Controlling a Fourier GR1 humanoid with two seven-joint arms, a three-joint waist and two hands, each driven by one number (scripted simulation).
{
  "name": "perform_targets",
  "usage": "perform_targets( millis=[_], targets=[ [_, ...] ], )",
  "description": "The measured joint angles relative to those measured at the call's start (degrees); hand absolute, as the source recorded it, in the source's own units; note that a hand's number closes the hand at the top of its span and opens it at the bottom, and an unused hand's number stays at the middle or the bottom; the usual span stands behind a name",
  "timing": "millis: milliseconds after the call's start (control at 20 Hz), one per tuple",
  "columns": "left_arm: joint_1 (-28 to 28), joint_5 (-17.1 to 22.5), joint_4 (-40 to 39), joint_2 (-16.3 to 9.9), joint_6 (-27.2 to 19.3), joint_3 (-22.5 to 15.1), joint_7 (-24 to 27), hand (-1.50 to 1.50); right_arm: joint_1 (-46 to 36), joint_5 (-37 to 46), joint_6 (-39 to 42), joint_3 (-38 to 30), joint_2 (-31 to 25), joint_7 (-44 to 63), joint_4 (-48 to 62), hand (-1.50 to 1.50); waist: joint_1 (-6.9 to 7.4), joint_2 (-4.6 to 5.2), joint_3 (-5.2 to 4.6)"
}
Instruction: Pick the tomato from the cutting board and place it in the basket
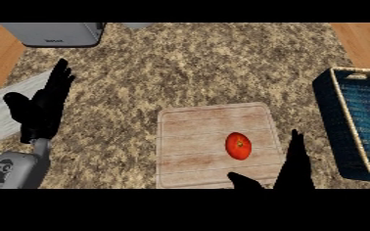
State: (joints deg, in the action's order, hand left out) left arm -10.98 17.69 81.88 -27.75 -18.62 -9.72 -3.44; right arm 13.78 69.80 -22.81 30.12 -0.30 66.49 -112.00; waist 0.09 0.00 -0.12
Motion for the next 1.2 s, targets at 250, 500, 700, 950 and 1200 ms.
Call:
perform_targets(
  millis=[250, 500, 700, 950, 1200],
  targets=[
    [-0.3, -1.3, -1.1, 1.3, 0.0, 0.5, 0.4, 0.00, -0.7, 3.3, -1.9, 1.7, 0.0, 0.6, 2.7, -1.50, -0.16, 0.00, 0.07],
    [0.4, -2.1, 0.0, 1.6, 0.3, 0.9, -0.3, 0.00, -1.7, 4.1, -4.3, 2.6, 0.0, 0.7, 5.7, -1.50, -0.05, -0.02, 0.11],
    [0.7, -2.3, 1.3, 1.7, 0.7, 1.4, -1.5, 0.00, -2.9, 3.7, -6.1, 2.0, 0.0, 0.5, 7.1, -1.50, -0.01, -0.03, 0.12],
    [-0.5, -2.9, 1.3, 2.0, 1.1, 2.0, -2.8, 0.00, -4.4, 2.9, -8.3, 2.1, -0.1, 0.4, 11.1, -1.50, -0.06, 0.02, 0.13],
    [-0.3, -3.6, 1.1, 2.5, 1.3, 2.6, -2.7, 0.00, -5.5, 1.9, -10.0, 1.2, -0.1, 0.6, 15.0, -1.50, -0.02, 0.04, 0.13]
  ],
)
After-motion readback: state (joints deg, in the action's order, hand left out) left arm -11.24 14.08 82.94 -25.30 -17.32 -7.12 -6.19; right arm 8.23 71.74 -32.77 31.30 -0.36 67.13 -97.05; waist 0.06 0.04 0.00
